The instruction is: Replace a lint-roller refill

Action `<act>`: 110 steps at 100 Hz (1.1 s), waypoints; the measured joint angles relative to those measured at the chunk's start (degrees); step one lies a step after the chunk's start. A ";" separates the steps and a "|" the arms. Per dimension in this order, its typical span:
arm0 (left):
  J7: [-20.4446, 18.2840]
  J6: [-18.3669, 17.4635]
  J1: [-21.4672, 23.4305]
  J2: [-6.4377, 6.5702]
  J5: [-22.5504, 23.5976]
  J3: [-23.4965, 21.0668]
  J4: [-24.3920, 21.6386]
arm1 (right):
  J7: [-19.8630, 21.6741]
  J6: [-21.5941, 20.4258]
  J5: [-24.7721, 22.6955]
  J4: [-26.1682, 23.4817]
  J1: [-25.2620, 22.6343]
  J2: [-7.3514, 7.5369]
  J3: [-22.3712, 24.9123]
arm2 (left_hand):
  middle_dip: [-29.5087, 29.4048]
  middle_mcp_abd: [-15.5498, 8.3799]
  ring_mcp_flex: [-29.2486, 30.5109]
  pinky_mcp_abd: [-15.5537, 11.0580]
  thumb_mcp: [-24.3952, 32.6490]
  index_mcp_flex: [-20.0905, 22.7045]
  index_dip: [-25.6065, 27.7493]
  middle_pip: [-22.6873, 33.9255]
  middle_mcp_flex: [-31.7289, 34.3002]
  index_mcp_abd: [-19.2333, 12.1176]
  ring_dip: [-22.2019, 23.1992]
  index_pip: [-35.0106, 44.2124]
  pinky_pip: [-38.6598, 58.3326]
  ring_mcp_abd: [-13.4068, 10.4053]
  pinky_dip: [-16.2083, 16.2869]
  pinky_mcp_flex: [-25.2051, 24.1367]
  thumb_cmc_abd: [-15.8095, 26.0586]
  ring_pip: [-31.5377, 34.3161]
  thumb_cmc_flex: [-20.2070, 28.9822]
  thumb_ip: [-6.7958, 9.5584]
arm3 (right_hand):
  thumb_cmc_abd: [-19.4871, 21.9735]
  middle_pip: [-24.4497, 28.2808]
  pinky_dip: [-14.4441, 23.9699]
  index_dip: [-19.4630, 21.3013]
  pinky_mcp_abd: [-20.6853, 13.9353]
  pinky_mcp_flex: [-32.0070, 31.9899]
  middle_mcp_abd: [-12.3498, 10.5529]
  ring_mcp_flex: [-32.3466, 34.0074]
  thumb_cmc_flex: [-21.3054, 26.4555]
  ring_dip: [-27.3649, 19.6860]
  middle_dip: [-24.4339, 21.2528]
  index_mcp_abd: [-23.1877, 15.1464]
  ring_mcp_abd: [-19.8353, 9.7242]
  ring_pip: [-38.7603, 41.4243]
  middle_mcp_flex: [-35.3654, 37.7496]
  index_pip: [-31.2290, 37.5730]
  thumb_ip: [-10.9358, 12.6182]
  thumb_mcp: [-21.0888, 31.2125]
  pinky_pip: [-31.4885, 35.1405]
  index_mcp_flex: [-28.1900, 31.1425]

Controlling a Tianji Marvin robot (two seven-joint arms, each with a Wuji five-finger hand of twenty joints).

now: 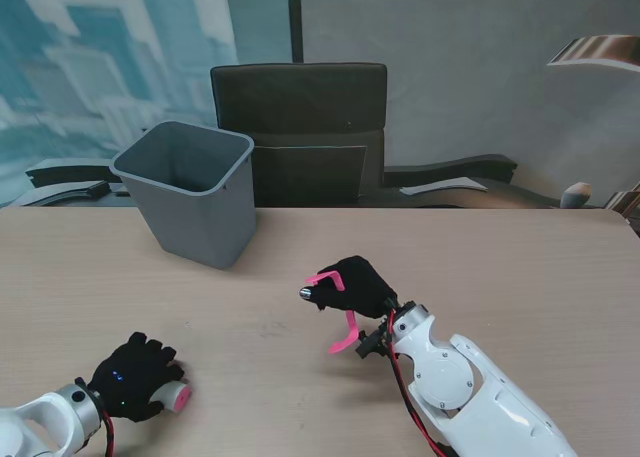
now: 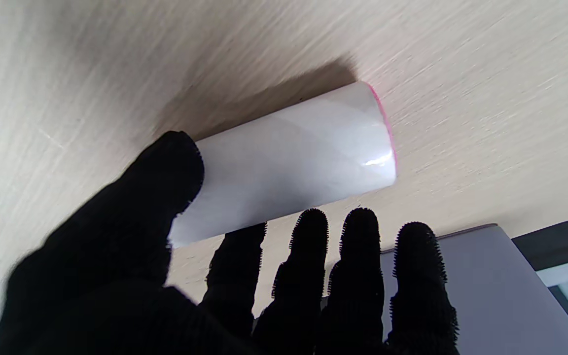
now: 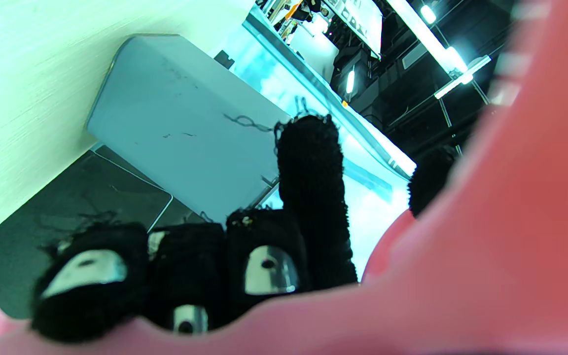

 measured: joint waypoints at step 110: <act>10.83 -5.20 -1.47 -0.64 -9.66 1.30 2.06 | -0.98 -2.88 -3.67 -1.41 -1.15 0.37 2.15 | 0.84 -1.28 12.63 0.84 -18.19 1.64 -0.91 9.05 16.34 7.40 1.74 25.77 11.62 1.10 0.00 5.81 -2.25 10.49 6.88 -4.16 | -4.06 0.00 -0.02 0.00 -0.01 0.00 0.00 0.00 0.02 0.57 0.03 0.02 0.00 0.01 0.00 -0.03 0.00 2.40 0.00 0.00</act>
